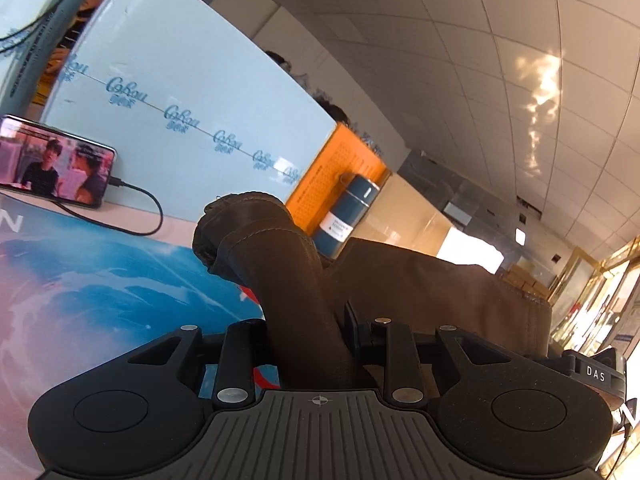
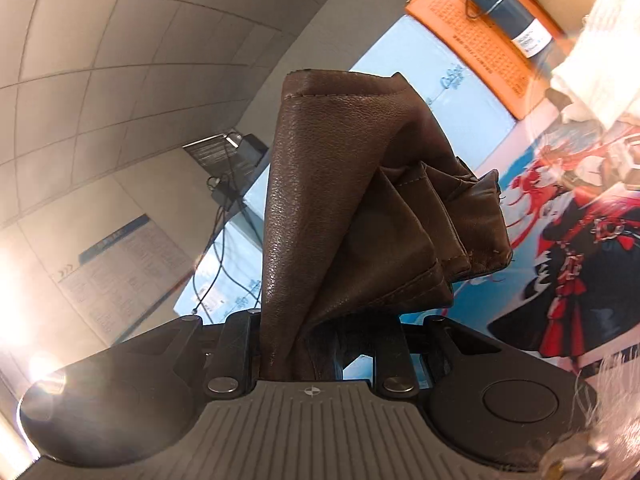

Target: Fold clothes

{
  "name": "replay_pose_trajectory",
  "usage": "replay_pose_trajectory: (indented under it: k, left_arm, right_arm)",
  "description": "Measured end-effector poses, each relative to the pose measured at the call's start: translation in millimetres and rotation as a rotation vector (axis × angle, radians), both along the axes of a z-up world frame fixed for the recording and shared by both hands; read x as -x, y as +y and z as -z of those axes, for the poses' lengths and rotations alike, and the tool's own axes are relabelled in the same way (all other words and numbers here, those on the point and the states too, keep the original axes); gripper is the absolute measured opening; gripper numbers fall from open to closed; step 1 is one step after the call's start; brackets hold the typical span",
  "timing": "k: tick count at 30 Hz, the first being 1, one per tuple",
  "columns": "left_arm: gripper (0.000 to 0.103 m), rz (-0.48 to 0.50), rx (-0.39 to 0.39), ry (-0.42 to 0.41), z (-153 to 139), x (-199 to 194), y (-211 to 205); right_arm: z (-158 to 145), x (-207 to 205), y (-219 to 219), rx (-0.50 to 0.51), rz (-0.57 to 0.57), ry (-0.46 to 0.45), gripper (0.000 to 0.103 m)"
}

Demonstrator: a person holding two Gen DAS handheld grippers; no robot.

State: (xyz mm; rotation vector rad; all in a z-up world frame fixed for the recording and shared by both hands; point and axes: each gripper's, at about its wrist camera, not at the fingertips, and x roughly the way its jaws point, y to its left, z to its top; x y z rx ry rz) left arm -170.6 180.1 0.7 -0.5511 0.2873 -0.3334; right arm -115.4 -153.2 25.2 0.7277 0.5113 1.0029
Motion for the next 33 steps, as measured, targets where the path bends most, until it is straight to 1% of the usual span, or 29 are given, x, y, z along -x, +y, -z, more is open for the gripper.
replay_pose_trajectory:
  k: [3,7,11,17,19,22,24,27,29,31,32,33]
  left_arm:
    - [0.027,-0.082,-0.008,-0.032,-2,28,21]
    - [0.027,-0.217,0.011,-0.069,3,76,56]
    - [0.027,-0.373,0.038,-0.086,6,120,94]
    - [0.027,-0.603,0.071,-0.105,9,173,144]
    - [0.027,-0.675,0.064,-0.092,12,186,155]
    - [0.027,-0.754,0.066,-0.047,22,209,173]
    - [0.027,-0.803,0.091,-0.03,27,219,182]
    - [0.027,-0.864,0.074,0.001,27,222,195]
    - [0.028,-0.894,0.056,0.015,25,219,204]
    - [0.028,-0.908,0.068,0.036,22,207,218]
    - [0.031,-0.898,0.072,0.043,20,200,225]
    - [0.031,-0.889,0.07,0.055,20,190,229]
  right_arm:
    - [-7,1,28,0.005,-0.077,-0.026,0.021]
    - [-9,2,74,-0.003,-0.206,-0.028,0.021]
    - [-10,2,133,0.01,-0.344,-0.028,0.021]
    - [-18,1,227,0.044,-0.523,-0.031,0.021]
    - [-19,5,257,0.072,-0.579,-0.048,0.021]
    - [-18,11,295,0.116,-0.663,-0.064,0.021]
    - [-16,15,318,0.143,-0.718,-0.069,0.021]
    - [-11,14,347,0.146,-0.774,-0.066,0.021]
    - [-8,10,363,0.14,-0.786,-0.079,0.021]
    - [-6,1,376,0.141,-0.777,-0.088,0.021]
    - [-5,-5,382,0.141,-0.76,-0.087,0.021]
    - [-4,-12,388,0.142,-0.743,-0.085,0.021]
